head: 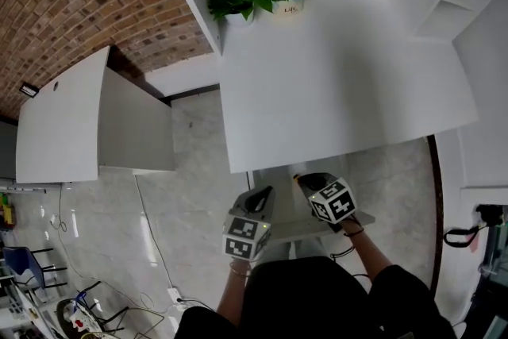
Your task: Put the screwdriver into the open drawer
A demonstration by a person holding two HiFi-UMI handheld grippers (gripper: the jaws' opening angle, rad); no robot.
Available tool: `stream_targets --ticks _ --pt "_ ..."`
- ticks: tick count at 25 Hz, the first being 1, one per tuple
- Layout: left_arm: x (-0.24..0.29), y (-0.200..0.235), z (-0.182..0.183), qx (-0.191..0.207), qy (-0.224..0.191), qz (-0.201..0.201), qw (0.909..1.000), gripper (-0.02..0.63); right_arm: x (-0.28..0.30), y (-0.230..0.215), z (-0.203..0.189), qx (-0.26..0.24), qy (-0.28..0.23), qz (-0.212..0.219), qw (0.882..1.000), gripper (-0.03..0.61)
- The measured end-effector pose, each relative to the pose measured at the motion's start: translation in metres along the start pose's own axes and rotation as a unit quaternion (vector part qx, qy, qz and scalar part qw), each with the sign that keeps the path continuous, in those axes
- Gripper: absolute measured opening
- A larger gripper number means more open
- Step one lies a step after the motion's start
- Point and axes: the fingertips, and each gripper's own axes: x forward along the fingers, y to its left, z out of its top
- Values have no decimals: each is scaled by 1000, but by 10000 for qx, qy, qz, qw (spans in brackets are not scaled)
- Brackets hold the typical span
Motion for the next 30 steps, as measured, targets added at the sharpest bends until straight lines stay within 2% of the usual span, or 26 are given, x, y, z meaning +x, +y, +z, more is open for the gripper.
stream_targets --ticks 7,12,21,30 --pt "-30 -3 25 58 -351 71 9993 9 -47 17 37 115 -736 56 9972 18" --pt "-46 -8 44 24 -833 3 9965 9 -82 32 64 208 -1321 230 9907 18" --pt "-83 -17 82 158 -1567 58 9875 9 -144 50 104 230 -2396 341 9700 17" --pt "-112 -18 115 240 -2159 299 9757 9 -198 49 136 234 -3330 208 9424 17"
